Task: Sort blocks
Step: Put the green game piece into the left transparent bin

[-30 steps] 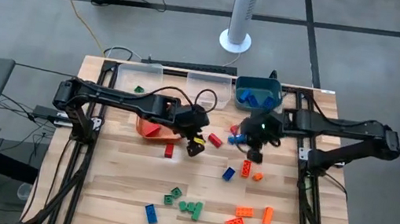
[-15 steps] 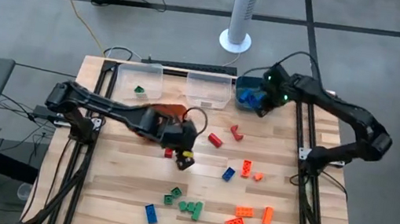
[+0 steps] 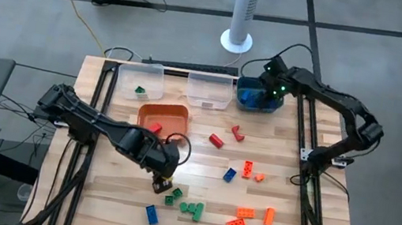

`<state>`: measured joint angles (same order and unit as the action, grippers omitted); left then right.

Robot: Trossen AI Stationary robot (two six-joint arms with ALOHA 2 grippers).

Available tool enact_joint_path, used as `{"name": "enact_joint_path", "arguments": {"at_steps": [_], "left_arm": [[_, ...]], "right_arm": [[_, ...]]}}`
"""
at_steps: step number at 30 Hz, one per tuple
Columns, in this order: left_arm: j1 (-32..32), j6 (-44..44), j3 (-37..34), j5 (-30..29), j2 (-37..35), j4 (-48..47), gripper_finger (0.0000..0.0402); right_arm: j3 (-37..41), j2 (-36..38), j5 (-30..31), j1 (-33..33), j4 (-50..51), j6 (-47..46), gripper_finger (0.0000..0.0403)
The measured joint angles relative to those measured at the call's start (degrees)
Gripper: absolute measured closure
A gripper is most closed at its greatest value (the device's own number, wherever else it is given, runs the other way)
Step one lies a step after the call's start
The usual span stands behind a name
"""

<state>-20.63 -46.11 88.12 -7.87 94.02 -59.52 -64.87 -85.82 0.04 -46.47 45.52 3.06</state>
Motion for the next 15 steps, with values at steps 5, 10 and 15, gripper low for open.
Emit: {"name": "enact_joint_path", "arguments": {"at_steps": [5,10,15], "left_arm": [[-0.4,6.9,0.0,2.4,1.1,1.0,0.0201],[0.0,11.8,-3.0,1.8,2.9,8.3,0.0201],[0.5,7.1,-4.9,3.4,7.6,11.6,0.0201]], "right_arm": [[-0.9,8.3,-0.1,4.8,-2.3,-0.2,0.0160],[-0.9,15.6,0.0,12.3,-2.8,-4.1,0.0169],[-0.9,20.0,0.4,20.5,-2.3,-7.9,0.0171]]}}
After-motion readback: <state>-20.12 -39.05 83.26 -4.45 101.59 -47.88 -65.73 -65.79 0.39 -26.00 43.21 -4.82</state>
